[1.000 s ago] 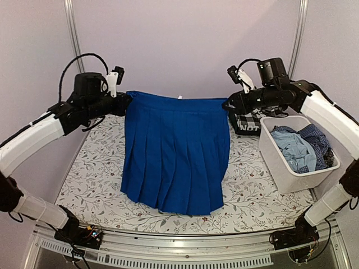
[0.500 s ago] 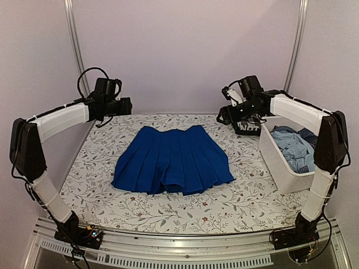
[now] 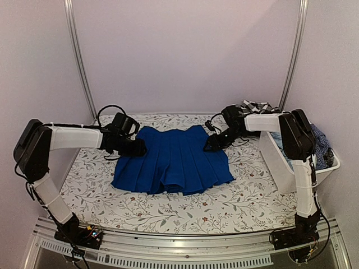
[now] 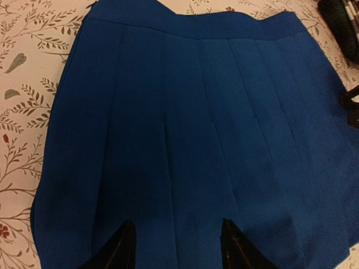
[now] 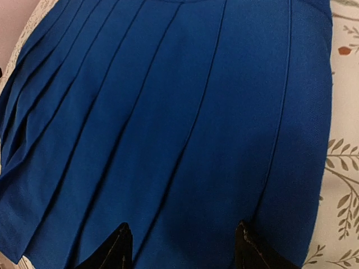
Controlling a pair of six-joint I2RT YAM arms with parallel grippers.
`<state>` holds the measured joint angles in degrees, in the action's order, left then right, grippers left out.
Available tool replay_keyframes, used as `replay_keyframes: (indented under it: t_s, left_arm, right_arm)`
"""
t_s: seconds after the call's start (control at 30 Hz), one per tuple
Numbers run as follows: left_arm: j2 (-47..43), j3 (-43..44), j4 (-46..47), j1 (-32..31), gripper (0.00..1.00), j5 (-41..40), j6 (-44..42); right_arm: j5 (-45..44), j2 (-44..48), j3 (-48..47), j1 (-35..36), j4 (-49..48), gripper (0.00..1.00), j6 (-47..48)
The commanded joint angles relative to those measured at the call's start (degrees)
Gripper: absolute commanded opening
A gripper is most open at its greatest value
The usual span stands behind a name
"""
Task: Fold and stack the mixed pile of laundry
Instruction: Rotate the flattened skirt at the center of the board.
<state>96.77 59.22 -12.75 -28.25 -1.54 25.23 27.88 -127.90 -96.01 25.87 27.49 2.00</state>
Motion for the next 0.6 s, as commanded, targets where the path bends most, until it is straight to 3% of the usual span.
replay_keyframes:
  t_s: [0.0, 0.27, 0.43, 0.57]
  left_arm:
    - [4.31, -1.04, 0.37, -0.16, 0.5, 1.8, 2.32]
    - [18.28, 7.96, -2.02, 3.92, 0.41, 1.71, -0.61]
    - [29.76, 24.13, -6.28, 8.72, 0.38, 1.7, -4.87]
    - [33.14, 36.49, -10.97, 11.67, 0.46, -0.68, -6.88]
  right_arm:
    - [1.12, -4.14, -1.17, 0.46, 1.01, 0.6, 0.83]
    - [0.34, -2.76, 9.06, 3.76, 1.57, 0.56, -0.82]
    - [11.68, 4.11, 17.51, 10.61, -1.08, 0.53, -4.25]
    - [15.68, 16.11, 23.16, 11.37, -10.94, 0.63, -9.79]
